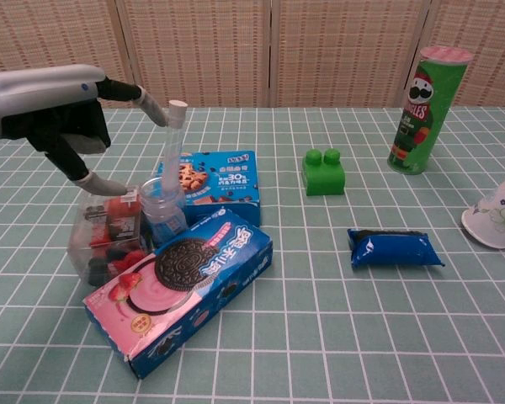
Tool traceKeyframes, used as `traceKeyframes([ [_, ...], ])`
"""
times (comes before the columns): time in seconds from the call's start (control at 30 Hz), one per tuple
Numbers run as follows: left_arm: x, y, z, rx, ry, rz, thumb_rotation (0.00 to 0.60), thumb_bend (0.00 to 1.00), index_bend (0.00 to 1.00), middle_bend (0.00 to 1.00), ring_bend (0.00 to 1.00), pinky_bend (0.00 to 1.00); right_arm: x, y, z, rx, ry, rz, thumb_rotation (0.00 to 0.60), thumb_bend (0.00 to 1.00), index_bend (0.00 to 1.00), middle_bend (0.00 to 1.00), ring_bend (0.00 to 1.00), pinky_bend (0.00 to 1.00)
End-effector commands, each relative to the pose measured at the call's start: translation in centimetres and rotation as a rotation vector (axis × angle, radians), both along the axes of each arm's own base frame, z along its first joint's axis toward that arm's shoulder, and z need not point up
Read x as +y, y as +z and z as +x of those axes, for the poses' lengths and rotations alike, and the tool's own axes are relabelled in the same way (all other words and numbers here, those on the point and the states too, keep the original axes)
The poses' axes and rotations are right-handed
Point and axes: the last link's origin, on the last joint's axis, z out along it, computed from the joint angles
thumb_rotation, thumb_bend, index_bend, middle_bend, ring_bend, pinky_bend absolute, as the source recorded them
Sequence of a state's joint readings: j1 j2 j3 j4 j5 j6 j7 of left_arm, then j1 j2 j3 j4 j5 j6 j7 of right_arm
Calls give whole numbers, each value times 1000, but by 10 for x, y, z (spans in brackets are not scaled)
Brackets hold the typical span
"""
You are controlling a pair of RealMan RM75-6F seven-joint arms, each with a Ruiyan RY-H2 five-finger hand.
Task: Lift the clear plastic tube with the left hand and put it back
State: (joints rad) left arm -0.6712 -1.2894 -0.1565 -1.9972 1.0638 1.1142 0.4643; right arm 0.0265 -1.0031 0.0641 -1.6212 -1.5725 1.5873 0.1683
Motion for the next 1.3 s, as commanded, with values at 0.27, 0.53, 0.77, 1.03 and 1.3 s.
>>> traceKeyframes([
  [0.27,18,-7,-9,-182,113,13,600,114,406,1000,1000,1000,0,0,0,-1,2,1,600,265,396,435,330,511],
  [0.53,27,-20,-9,-186,148,1,600,113,435,1000,1000,1000,0,1,0,-3,1,2,600,266,397,435,330,511],
  [0.77,31,-26,-6,-213,188,-12,600,113,474,1000,1000,1000,0,1,-1,-4,1,5,600,265,397,435,330,511],
  [1.03,34,-33,-6,-233,235,-21,600,113,521,1000,1000,1000,0,1,0,-7,3,5,600,266,397,436,330,511],
  [1.3,38,-37,-2,-285,293,-8,600,113,553,1000,1000,1000,0,1,-1,-7,1,7,600,265,397,436,330,511],
])
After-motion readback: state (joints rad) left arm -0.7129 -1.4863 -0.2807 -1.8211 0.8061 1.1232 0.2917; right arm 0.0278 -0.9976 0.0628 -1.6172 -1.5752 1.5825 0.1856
